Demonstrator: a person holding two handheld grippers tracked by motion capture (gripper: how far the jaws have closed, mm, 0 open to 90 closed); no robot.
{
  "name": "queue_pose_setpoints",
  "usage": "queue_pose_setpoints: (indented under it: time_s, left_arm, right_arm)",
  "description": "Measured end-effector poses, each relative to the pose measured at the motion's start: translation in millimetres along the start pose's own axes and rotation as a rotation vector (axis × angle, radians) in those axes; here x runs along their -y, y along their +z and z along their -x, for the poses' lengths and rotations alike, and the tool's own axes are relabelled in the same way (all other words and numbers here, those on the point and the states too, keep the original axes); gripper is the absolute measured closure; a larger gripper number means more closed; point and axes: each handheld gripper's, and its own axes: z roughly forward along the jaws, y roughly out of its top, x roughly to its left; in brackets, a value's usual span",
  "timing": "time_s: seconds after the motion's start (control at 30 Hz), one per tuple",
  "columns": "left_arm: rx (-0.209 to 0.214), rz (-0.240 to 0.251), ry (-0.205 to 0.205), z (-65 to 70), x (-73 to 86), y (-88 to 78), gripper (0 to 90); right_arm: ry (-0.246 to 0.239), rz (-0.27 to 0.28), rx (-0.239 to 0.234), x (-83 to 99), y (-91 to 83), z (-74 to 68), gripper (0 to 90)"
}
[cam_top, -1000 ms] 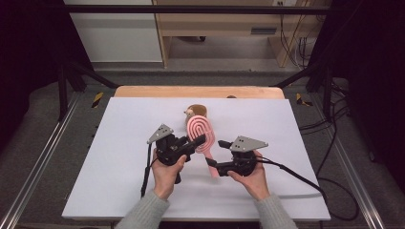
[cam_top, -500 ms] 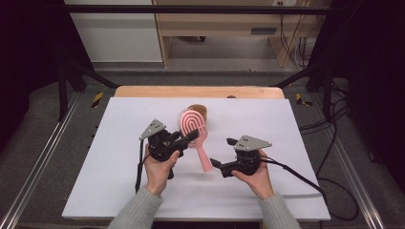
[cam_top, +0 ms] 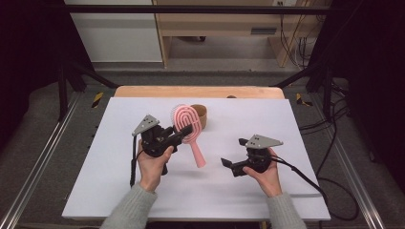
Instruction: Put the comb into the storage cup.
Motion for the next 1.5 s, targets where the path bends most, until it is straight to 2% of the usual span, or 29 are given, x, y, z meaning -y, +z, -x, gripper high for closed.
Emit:
queue_pose_setpoints:
  time_s: [0.4,0.87,1.5]
  left_arm:
    - [-0.018,0.01,0.021,-6.3,-13.7,-7.1,63.6]
    - [-0.029,0.002,0.035,-10.8,-21.7,-5.9,63.6]
    - [-0.039,0.027,0.041,-16.5,-39.4,-11.5,63.6]
  right_arm:
    - [0.036,0.006,0.03,11.6,-13.1,19.7,0.4]
    - [0.054,-0.005,0.031,20.2,-22.1,35.3,0.4]
    - [0.059,-0.005,0.039,28.8,-30.5,46.7,0.3]
